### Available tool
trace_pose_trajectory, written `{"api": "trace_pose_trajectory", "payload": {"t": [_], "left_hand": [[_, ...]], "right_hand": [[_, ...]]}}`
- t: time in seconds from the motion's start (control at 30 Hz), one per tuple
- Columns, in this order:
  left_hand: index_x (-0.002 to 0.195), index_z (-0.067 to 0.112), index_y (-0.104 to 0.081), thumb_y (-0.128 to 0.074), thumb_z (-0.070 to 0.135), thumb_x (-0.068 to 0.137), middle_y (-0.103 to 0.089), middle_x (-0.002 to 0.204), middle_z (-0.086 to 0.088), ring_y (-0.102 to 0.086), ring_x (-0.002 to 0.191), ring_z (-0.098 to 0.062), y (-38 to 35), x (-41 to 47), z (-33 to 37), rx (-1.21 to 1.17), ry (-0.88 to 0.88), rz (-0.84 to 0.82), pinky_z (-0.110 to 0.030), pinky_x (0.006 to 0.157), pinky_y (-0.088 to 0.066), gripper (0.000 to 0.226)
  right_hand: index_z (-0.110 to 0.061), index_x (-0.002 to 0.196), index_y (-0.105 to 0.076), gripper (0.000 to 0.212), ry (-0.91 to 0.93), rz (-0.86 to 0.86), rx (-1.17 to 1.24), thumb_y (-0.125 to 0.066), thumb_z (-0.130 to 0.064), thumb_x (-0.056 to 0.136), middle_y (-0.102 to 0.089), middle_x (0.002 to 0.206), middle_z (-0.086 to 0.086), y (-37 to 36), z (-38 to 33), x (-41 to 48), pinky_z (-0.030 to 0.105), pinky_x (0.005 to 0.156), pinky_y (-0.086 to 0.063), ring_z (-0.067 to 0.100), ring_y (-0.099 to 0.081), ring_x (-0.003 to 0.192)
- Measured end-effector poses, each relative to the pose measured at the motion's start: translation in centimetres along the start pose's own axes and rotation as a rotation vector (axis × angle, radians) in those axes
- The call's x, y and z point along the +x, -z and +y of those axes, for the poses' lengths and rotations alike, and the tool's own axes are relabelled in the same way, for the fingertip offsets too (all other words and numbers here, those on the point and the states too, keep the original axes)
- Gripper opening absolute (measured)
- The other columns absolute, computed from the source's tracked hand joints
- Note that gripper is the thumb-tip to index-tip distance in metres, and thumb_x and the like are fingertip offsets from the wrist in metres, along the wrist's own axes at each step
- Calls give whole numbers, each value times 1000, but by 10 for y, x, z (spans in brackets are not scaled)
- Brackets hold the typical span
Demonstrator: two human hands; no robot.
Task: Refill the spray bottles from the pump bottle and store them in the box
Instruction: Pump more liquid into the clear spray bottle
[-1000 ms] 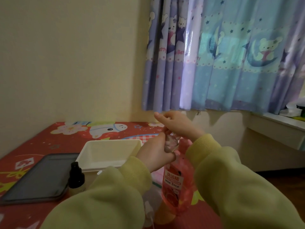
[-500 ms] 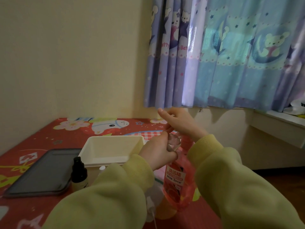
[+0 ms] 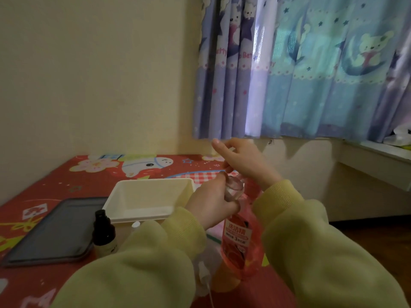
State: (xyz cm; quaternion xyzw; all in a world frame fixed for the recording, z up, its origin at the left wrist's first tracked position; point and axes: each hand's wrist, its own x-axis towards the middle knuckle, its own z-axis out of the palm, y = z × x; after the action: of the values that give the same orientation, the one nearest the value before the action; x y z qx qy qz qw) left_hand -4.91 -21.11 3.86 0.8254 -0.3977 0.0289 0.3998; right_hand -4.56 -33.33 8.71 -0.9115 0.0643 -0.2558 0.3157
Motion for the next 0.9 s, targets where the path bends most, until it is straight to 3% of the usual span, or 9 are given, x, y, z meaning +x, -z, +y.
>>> {"api": "trace_pose_trajectory", "payload": {"t": [0.17, 0.27, 0.33, 0.47, 0.53, 0.6, 0.77, 0.9], "left_hand": [[90, 25, -38, -63, 17, 77, -47, 73, 18, -55, 81, -13, 2, 2, 4, 28, -18, -6, -25, 69, -39, 29], [92, 20, -41, -63, 17, 76, -48, 72, 17, -57, 84, -15, 10, 5, 8, 35, -26, 0, -28, 71, -44, 28], [96, 17, -43, -63, 17, 75, -51, 72, 15, -57, 83, -17, 13, 7, 9, 39, -30, 1, -31, 73, -46, 29], [99, 15, -46, -63, 18, 75, -64, 91, 1, -60, 91, -21, 5, 4, 5, 49, -21, 13, -34, 78, -48, 30], [94, 22, -41, -63, 15, 76, -59, 84, 11, -59, 87, -14, 0, 2, 1, 19, -4, 0, -28, 75, -45, 29], [93, 25, -38, -62, 14, 76, -53, 77, 16, -57, 81, -10, -2, 0, 1, -8, 17, -15, -26, 73, -42, 32], [94, 23, -40, -63, 17, 74, -62, 89, 2, -61, 92, -19, 1, -1, 1, 36, 30, -22, -29, 73, -45, 31], [108, 14, -47, -64, 17, 74, -58, 81, 7, -61, 90, -20, 11, 3, 7, 22, 16, -15, -36, 78, -50, 39]], "right_hand": [[-13, 93, -63, 52, -28, -54, -6, -45, -61, 85, -68, 69, 3, 5, -6, -2, 40, 75, -57, 20, -69, 70], [-15, 81, -59, 44, -26, -81, -16, -45, -56, 89, -67, 68, 2, 12, -16, 1, 27, 60, -50, 16, -67, 64], [-18, 76, -55, 41, -15, -56, 19, -45, -55, 90, -67, 67, 2, 14, -19, 4, 25, 55, -46, 17, -66, 62], [-18, 73, -56, 44, 0, 18, 50, -48, -59, 86, -69, 64, 3, 6, -8, 0, 37, 71, -56, 20, -69, 67], [-18, 74, -58, 47, -9, 34, 67, -48, -63, 82, -68, 63, 2, 1, -2, -1, 43, 76, -56, 21, -69, 68], [-18, 77, -61, 50, -19, 34, 63, -48, -66, 79, -69, 64, 3, -1, 0, -1, 45, 78, -56, 21, -69, 68], [-12, 82, -63, 52, -27, -3, 37, -48, -62, 82, -70, 66, 7, 1, -6, -4, 46, 77, -57, 23, -70, 68], [-17, 71, -56, 42, -13, -27, 40, -48, -55, 88, -70, 69, 9, 10, -17, -3, 41, 74, -58, 22, -69, 67]]}}
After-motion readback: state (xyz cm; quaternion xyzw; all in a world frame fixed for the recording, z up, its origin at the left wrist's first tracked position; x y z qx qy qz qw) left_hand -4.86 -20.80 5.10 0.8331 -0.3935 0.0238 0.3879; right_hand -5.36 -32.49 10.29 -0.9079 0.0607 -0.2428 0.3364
